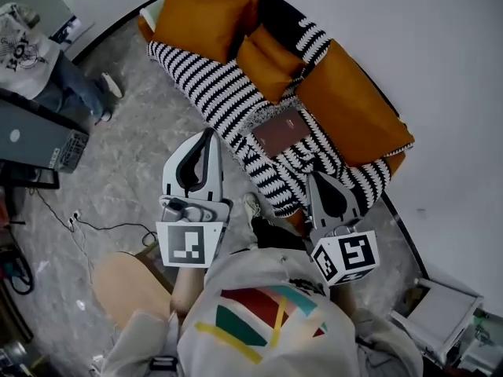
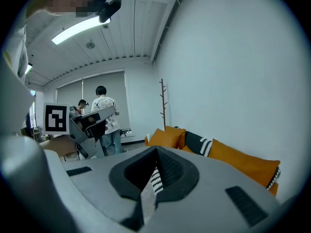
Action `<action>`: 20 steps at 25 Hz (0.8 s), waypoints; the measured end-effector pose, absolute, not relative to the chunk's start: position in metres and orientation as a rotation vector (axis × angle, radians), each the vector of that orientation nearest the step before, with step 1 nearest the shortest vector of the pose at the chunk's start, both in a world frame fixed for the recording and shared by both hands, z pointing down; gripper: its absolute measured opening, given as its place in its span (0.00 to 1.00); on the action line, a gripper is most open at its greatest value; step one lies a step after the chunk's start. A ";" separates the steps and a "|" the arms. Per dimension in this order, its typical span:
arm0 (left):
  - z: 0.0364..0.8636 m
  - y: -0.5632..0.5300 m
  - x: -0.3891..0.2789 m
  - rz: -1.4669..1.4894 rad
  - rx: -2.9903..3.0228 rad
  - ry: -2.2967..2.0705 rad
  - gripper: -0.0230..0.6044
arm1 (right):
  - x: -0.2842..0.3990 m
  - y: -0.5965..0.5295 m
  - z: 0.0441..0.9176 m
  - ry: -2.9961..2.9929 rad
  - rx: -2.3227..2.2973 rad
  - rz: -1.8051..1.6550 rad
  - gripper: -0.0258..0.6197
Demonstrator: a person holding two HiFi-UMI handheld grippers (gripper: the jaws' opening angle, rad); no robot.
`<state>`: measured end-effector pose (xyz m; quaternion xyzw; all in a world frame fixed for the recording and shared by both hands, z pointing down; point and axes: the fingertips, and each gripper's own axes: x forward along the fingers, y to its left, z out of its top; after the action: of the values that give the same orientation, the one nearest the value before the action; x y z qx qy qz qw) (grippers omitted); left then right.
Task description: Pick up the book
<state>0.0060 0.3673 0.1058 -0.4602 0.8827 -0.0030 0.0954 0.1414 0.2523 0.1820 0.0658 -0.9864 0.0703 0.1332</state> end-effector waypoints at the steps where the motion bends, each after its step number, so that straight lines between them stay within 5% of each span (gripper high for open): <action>1: 0.098 0.355 -0.005 -0.029 -1.362 2.594 0.05 | 0.127 0.241 0.176 -2.878 0.189 0.199 0.06; 20: 0.100 0.184 -0.123 -0.160 -1.591 2.389 0.05 | 0.042 0.082 0.202 -2.819 0.555 0.342 0.06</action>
<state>-0.1234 0.1843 0.1000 -0.5485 0.8237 -0.0551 0.1328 0.0420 0.0819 0.2018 0.1903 -0.9668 0.1173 0.1237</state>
